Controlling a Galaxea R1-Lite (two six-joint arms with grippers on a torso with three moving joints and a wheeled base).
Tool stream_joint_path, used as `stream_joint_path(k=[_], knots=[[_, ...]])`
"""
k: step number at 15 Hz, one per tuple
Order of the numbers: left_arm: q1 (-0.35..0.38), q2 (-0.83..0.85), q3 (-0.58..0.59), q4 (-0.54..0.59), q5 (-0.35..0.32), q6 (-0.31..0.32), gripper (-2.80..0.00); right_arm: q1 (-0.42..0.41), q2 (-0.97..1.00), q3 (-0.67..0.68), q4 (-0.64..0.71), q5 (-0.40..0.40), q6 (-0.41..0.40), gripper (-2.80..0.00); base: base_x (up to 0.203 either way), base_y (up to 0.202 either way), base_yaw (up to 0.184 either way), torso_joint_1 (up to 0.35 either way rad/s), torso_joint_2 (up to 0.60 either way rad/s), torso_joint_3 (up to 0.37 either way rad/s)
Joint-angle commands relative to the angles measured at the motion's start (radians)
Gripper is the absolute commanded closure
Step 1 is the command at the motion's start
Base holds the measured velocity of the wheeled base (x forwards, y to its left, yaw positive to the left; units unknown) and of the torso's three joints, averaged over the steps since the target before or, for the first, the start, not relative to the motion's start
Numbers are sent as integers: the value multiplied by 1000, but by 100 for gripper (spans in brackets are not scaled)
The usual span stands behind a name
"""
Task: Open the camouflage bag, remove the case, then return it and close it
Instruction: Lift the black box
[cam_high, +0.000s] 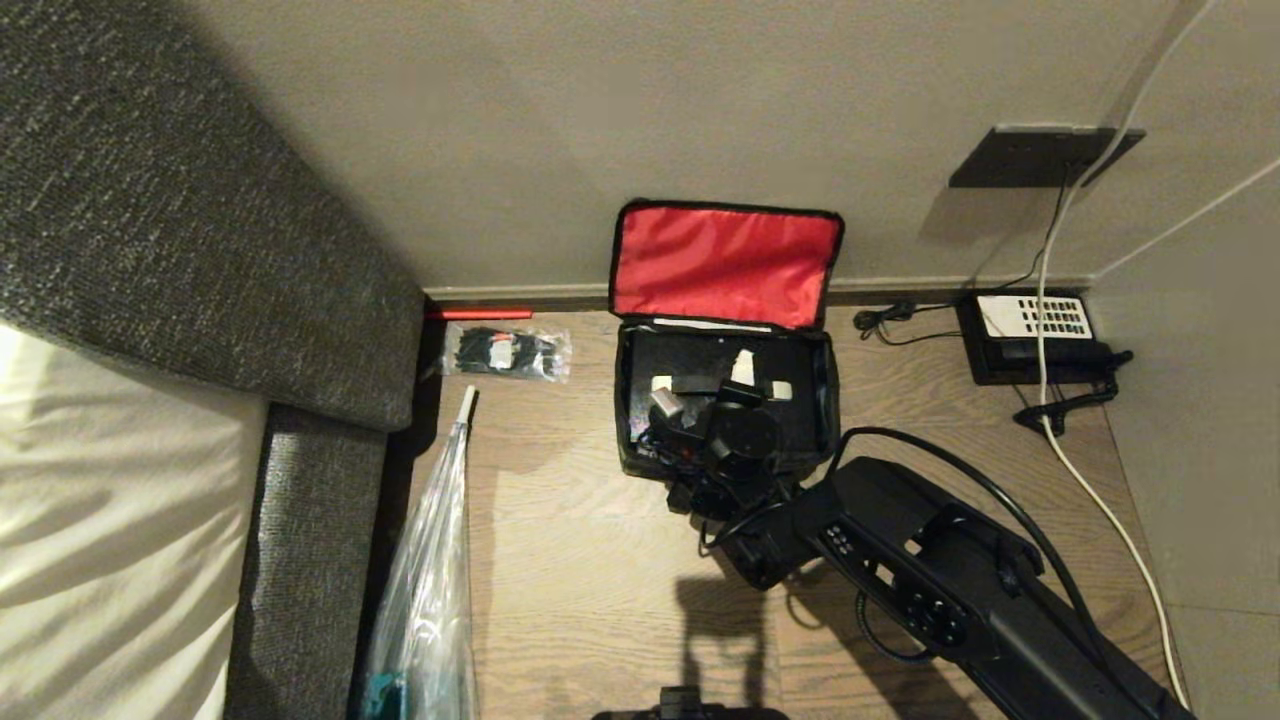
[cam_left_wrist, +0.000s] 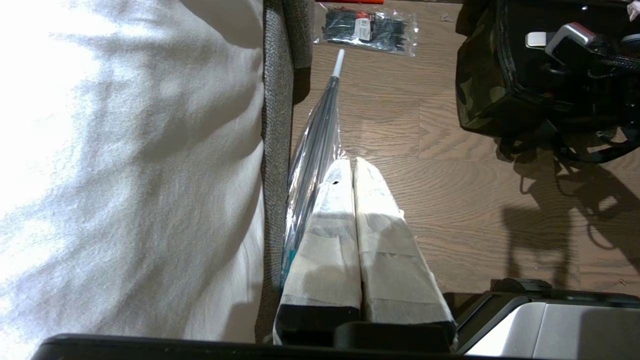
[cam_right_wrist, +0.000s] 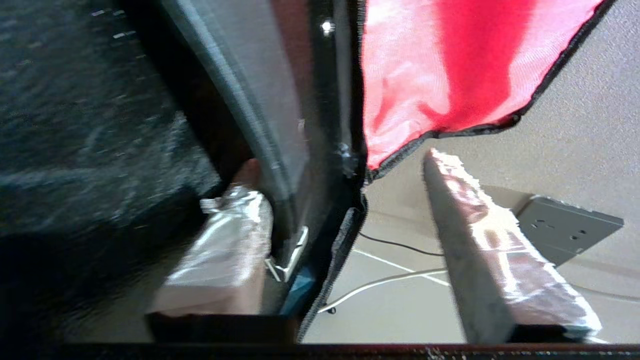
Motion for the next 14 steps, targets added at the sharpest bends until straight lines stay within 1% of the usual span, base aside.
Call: stream_joint_path(k=[1, 4, 6, 7, 8, 12, 14], knots=[[1, -2, 2, 1, 1, 0, 0, -3, 6, -31, 6, -3, -11, -280, 0, 0, 0, 0, 0, 0], [-1, -2, 2, 1, 1, 0, 0, -8, 11, -56, 33, 0, -10, -280, 0, 0, 0, 0, 0, 0], [1, -2, 3, 1, 1, 0, 0, -9, 17, -51, 39, 31, -14, -280, 0, 0, 0, 0, 0, 0], [1, -2, 3, 1, 1, 0, 0, -9, 17, -51, 39, 32, -15, -280, 0, 0, 0, 0, 0, 0], [1, -2, 3, 0, 1, 0, 0, -11, 19, -55, 42, 54, -31, -280, 0, 0, 0, 0, 0, 0], [1, -2, 3, 1, 1, 0, 0, -12, 23, -60, 71, 56, -50, -280, 0, 0, 0, 0, 0, 0], [0, -2, 2, 1, 1, 0, 0, -14, 23, -61, 73, 70, -50, -280, 0, 0, 0, 0, 0, 0]])
